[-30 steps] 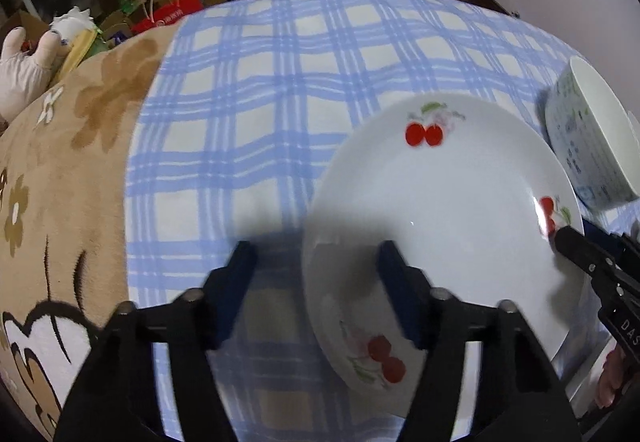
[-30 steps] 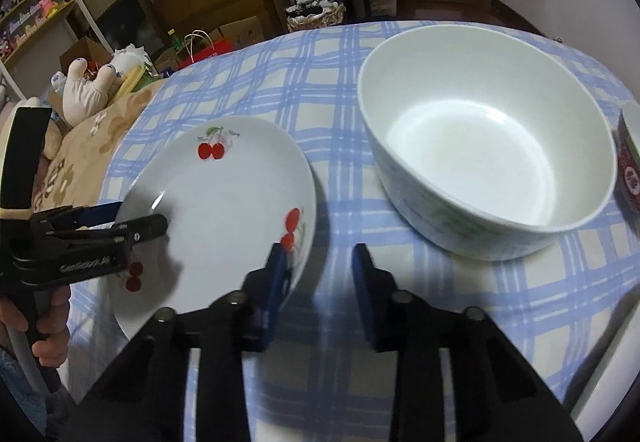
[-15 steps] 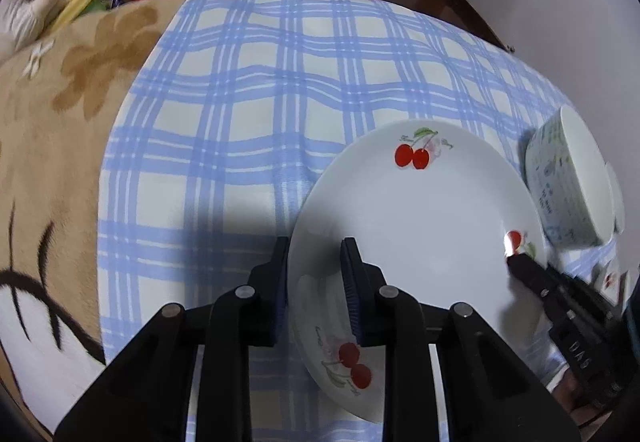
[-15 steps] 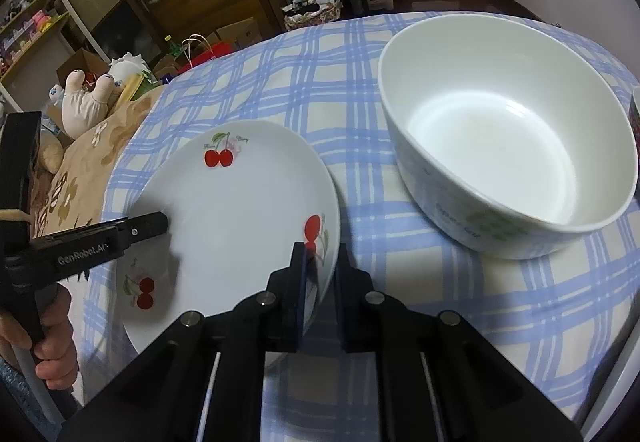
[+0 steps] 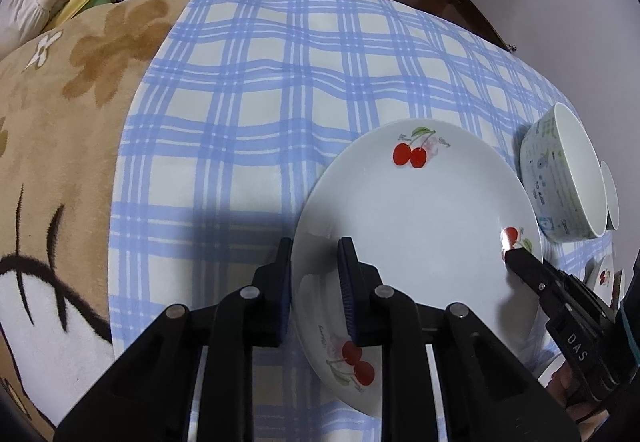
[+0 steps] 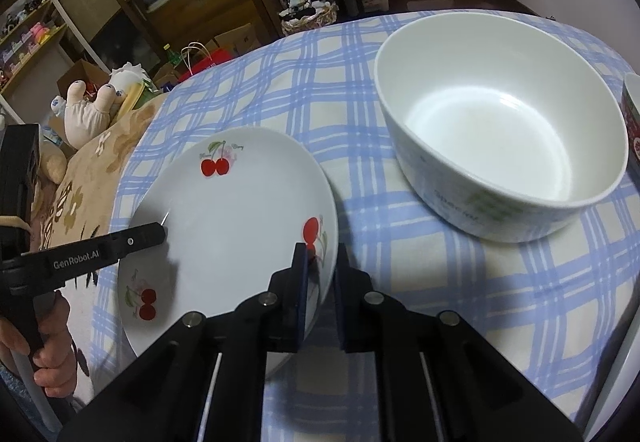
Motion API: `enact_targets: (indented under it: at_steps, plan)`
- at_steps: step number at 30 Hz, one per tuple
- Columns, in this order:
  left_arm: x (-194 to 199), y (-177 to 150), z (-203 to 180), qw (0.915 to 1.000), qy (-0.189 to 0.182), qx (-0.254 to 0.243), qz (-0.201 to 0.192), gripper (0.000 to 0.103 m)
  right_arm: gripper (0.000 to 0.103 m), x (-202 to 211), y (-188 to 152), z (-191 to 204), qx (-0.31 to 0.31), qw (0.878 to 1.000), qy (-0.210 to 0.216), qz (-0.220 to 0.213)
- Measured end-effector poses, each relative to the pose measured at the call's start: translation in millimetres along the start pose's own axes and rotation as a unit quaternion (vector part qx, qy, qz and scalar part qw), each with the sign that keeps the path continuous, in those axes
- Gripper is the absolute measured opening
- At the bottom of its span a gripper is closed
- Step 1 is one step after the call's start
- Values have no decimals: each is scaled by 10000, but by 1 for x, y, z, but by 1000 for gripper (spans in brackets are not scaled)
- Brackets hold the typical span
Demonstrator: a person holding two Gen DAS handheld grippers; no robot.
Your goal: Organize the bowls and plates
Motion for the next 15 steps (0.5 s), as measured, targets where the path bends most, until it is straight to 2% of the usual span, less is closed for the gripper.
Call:
enact_targets:
  at_steps: [15]
  plan:
    - [22, -16, -19, 9998, -89, -93, -175, 19, 12, 26, -3, -11, -47, 9998, 18, -189]
Point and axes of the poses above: each gripper's, at about its wrist camera, not at the fingertips, and x roughly against the way its jaws point, z to its left, y to its top, the point moved 7 cm from there along -x, roughly the way its jaws point, and after that the axes turned 5 degrees about -y, right-handed, at the moved point
